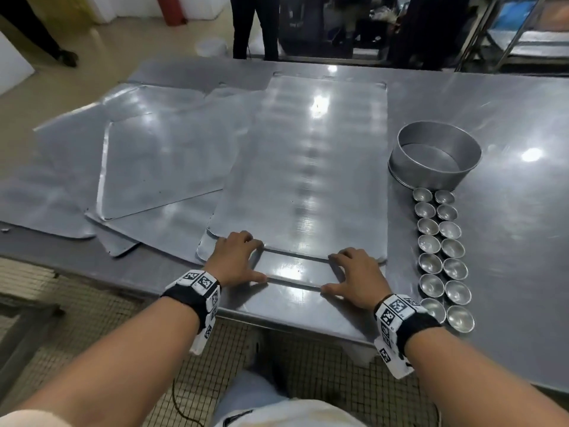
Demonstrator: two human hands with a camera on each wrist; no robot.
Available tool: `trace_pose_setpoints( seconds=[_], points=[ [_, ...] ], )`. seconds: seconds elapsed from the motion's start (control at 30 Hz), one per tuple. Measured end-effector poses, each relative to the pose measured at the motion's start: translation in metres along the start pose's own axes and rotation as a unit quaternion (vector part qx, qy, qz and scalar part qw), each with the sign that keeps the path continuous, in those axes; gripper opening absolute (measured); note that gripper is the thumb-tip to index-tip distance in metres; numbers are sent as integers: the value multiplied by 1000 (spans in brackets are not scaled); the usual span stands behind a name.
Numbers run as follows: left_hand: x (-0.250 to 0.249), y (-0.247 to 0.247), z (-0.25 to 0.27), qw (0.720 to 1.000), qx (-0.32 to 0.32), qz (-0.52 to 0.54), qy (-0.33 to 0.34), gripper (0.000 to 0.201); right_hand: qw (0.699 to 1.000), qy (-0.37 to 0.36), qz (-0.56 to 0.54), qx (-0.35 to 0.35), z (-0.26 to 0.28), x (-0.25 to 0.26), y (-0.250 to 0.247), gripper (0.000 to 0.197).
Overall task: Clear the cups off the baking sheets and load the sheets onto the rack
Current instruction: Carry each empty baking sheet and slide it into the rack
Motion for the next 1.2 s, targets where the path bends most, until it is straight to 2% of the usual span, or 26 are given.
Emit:
trace_pose_setpoints(
  seconds=[0.17, 0.23, 0.3, 0.37, 0.47, 0.53, 0.63, 0.7, 0.8, 0.9, 1.03, 1.1, 1.2],
  points=[
    [-4, 8, 15, 999, -34, 7, -13, 40, 1000, 4, -16, -17, 12, 5, 9, 39],
    [-3, 9, 18, 999, -40, 2, -18, 33, 999, 8, -27, -25, 15, 8, 13, 26],
    [0, 10, 20, 999, -38, 2, -20, 33, 999, 12, -30, -27, 17, 11, 17, 22],
    [5, 10, 20, 999, -30, 15, -18, 34, 999, 18, -34, -29, 18, 13, 19, 24],
    [16, 9, 21, 997, -36, 62, -19, 48, 996, 42, -54, -56, 16, 6, 17, 40],
    [29, 5, 23, 992, -73, 98, -39, 57, 986, 88, -66, -126, 15, -7, 11, 45],
    [55, 2, 21, 981, -125, 115, -92, 63, 953, 174, -91, -230, 17, -28, 0, 47],
    [70, 3, 15, 975, -117, 133, -136, 71, 936, 235, -124, -232, 19, -39, -1, 55],
    [85, 5, 5, 961, -86, 181, -189, 81, 920, 290, -182, -191, 20, -50, 8, 69],
    [96, 5, -5, 935, -87, 262, -224, 78, 900, 314, -231, -196, 18, -52, 11, 76],
    [104, -3, -16, 910, -95, 316, -252, 68, 863, 339, -305, -218, 11, -54, 11, 80],
    [108, -5, -19, 904, -86, 328, -259, 63, 850, 349, -322, -226, 7, -51, 10, 74],
    [117, -2, -23, 898, -66, 344, -265, 74, 840, 355, -334, -236, 6, -47, 7, 45]
  ],
)
Point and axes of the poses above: each hand's wrist, its own z-axis away from the middle knuckle, its own y-axis out of the palm, x = y × z, the point moved 2 cm from there along -z, towards the middle knuckle, and after that the axes turned 3 degrees about -z, right-handed, at the moved point
